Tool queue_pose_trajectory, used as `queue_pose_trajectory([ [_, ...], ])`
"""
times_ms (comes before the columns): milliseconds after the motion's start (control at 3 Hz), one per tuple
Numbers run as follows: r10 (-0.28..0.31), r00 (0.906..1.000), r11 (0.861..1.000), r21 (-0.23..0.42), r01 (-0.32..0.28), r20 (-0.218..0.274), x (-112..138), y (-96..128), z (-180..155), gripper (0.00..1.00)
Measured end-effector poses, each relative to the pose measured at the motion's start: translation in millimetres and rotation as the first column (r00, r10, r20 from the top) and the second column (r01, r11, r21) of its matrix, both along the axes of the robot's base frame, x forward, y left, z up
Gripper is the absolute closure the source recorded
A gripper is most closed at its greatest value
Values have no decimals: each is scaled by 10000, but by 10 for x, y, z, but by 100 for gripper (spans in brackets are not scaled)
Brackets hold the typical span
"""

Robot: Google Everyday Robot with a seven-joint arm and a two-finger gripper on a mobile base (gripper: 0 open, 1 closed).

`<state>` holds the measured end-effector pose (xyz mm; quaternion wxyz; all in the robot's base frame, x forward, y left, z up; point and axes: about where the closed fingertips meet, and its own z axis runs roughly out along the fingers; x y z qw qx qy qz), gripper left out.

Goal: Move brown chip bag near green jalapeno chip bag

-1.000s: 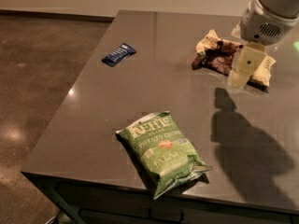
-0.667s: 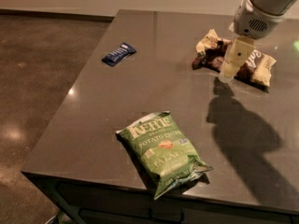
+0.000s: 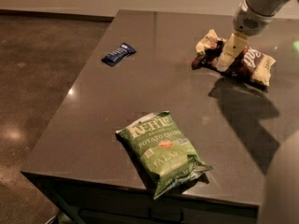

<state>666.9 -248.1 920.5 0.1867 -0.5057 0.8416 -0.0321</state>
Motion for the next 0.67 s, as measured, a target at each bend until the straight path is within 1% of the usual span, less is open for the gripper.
queue_pose_trajectory([
  [333, -417, 9991, 9991, 34, 417, -75, 189, -107, -117, 0],
  [667, -640, 9975, 9979, -129, 636, -293, 364, -181, -296, 3],
])
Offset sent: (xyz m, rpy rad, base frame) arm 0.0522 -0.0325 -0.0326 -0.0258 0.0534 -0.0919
